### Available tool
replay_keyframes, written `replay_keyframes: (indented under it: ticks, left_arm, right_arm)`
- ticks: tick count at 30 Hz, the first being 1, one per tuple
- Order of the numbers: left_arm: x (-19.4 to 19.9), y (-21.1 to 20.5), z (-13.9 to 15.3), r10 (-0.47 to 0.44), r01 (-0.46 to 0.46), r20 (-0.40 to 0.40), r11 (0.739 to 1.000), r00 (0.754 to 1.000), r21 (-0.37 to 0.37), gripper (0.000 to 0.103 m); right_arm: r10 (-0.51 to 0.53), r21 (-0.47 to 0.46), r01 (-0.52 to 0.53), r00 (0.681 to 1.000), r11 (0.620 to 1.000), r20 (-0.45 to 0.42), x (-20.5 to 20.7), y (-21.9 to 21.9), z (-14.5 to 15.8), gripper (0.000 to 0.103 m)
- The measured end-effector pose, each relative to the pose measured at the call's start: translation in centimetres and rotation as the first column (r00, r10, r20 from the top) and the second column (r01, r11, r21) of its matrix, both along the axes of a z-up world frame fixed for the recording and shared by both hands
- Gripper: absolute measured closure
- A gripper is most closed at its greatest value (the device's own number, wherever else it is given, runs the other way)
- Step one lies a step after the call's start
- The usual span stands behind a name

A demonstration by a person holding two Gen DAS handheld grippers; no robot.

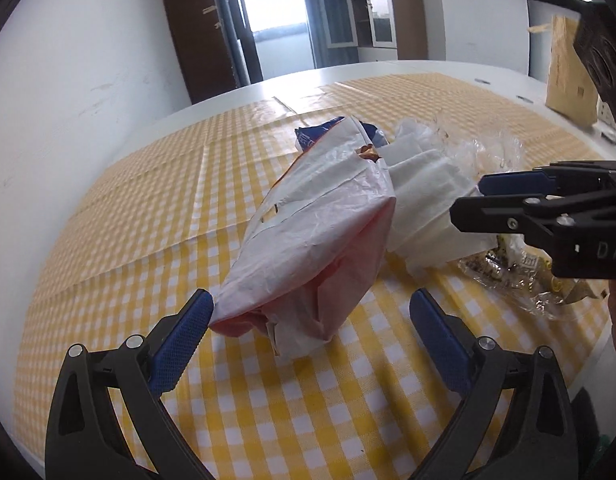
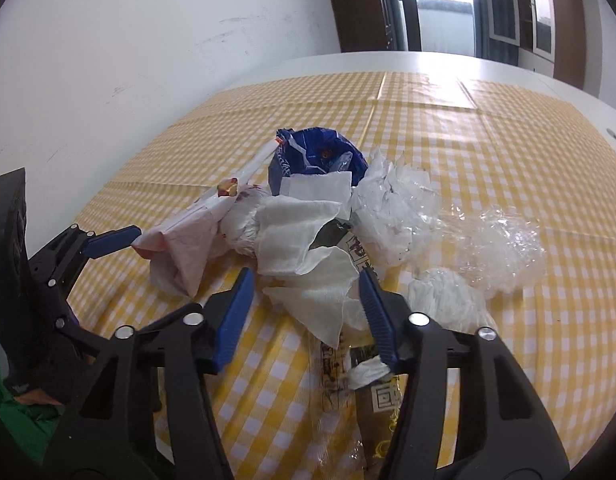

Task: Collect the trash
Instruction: 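Grasp the red-and-white paper bag with the left tool while the right tool grasps white tissue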

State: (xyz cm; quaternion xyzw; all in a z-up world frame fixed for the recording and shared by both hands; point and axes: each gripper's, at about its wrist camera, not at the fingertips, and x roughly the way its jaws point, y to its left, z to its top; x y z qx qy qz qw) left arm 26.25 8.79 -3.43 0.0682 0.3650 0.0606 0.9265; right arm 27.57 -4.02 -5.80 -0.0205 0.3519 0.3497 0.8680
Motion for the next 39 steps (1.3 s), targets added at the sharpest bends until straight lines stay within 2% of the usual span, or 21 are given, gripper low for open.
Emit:
replay_keyframes:
  ticks: [1,4,6,8,11,14,17,20,25,32,39]
  left_arm:
    - [0.2,0.1,0.0,0.006,-0.006,-0.003,1.000,1.000,-0.005,0.006]
    - [0.9,0.5,0.1,0.017,-0.017,0.003,1.000,1.000,-0.018,0.008]
    - [1.2,0.5,0.1,0.019,-0.019,0.011,1.000,1.000,-0.006,0.024]
    - [1.0,0.7,0.3,0.043,-0.043,0.028,0.999,0.999,-0.004,0.051]
    - [-0.2,2.2,0.8,0.102,-0.095,0.060,0.990,0.993,-0.102,0.067]
    - [-1.8,3.5,1.1,0.147,-0.130,0.085,0.976,0.985,-0.177,0.076]
    - [-3.8,4.2,1.8,0.185,-0.156,0.118,0.963,0.976,-0.218,0.078]
    - [-6.5,4.9,2.7,0.216,-0.166,0.148,0.942,0.965,-0.291,0.079]
    - [-9.5,4.2,3.6,0.205,-0.138,0.173,0.932,0.963,-0.336,0.080]
    - [-14.3,2.7,4.2,0.168,-0.062,0.216,0.903,0.962,-0.425,0.080]
    - [-17.7,0.6,3.7,0.125,-0.009,0.230,0.894,0.965,-0.447,0.081]
  right_arm:
    - [0.002,0.002,-0.002,1.000,1.000,-0.006,0.2,0.1,-0.1,0.061]
    - [-0.001,0.000,0.001,1.000,1.000,-0.022,0.8,0.1,-0.4,0.078]
    - [0.001,0.007,-0.001,0.999,1.000,-0.033,1.1,0.0,-0.6,0.092]
    - [0.010,0.022,-0.009,0.999,1.000,-0.038,0.9,-0.2,-0.6,0.100]
    - [0.034,0.046,-0.033,0.999,0.998,-0.025,0.3,-0.3,-0.3,0.102]
    - [0.041,0.063,-0.041,0.999,0.997,0.003,-0.9,-0.8,0.3,0.102]
    - [0.046,0.080,-0.048,0.998,0.996,0.033,-2.4,-1.4,1.2,0.102]
    - [0.047,0.076,-0.052,0.996,0.996,0.074,-4.5,-1.8,2.0,0.102]
    - [0.044,0.082,-0.055,0.992,0.995,0.121,-7.3,-2.8,3.2,0.102]
    - [0.027,0.104,-0.047,0.982,0.993,0.185,-12.7,-5.4,4.2,0.102]
    - [0.007,0.082,-0.025,0.976,0.996,0.219,-17.6,-7.4,3.7,0.102]
